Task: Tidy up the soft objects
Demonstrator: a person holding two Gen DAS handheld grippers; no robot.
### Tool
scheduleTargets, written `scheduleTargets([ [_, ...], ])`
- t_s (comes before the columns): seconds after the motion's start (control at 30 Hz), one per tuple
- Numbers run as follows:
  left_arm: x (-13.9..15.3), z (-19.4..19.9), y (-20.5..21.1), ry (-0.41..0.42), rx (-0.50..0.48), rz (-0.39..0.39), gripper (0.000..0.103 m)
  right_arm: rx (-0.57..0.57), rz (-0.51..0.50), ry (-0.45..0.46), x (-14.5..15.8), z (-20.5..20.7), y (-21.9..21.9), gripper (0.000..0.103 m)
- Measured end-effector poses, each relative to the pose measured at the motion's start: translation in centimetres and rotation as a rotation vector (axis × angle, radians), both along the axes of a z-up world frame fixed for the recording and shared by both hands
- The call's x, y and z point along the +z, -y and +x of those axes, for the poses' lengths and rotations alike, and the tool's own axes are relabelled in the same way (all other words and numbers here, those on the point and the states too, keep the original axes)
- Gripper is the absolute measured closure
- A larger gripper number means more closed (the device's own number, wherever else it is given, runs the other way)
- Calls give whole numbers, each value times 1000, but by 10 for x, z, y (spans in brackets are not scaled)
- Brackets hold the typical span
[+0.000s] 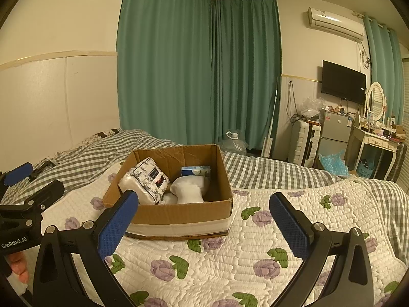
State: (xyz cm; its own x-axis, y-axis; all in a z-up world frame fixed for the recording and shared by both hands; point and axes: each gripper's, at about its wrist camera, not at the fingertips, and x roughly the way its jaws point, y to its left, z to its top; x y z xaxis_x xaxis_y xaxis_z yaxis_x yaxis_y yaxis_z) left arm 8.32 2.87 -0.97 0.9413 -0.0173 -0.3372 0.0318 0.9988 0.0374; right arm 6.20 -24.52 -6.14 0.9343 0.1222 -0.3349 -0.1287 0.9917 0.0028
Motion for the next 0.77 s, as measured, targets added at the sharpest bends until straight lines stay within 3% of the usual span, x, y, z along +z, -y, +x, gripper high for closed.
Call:
scheduleTargets([
  [0.77,-3,0,0,-17,-10,-4,2,1,2,-13,-3,1,0,0],
])
